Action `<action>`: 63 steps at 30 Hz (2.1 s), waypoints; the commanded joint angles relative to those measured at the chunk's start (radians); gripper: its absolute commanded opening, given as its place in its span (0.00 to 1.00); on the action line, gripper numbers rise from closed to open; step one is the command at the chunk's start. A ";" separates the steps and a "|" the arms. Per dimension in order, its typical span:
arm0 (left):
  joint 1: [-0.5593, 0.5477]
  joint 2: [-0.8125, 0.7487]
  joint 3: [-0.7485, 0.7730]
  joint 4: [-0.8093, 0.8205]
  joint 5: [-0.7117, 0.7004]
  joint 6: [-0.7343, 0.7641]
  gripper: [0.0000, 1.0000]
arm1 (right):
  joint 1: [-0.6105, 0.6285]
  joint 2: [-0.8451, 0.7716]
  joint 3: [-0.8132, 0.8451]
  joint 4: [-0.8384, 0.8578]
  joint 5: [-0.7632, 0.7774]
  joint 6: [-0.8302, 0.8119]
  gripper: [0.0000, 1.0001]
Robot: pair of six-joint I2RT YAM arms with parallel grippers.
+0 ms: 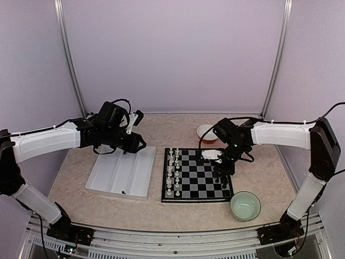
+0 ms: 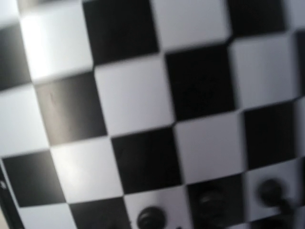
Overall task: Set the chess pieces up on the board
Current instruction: Place the pawn at f7, then pick up the pawn from the storage box.
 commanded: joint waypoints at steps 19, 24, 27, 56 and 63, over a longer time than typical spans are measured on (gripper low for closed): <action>0.177 0.204 -0.066 0.125 -0.240 -0.149 0.44 | 0.008 -0.158 0.035 0.022 -0.092 0.043 0.22; 0.192 0.281 -0.013 0.134 -0.231 -0.133 0.45 | 0.009 -0.164 0.022 0.024 -0.091 0.039 0.22; 0.196 0.320 0.015 0.136 -0.236 -0.125 0.46 | 0.008 -0.167 0.019 0.024 -0.091 0.039 0.22; 0.209 0.572 0.170 0.056 -0.369 -0.186 0.49 | 0.008 -0.174 -0.015 0.042 -0.104 0.036 0.21; 0.215 0.573 0.174 0.027 -0.346 -0.191 0.36 | 0.008 -0.162 -0.017 0.047 -0.113 0.036 0.20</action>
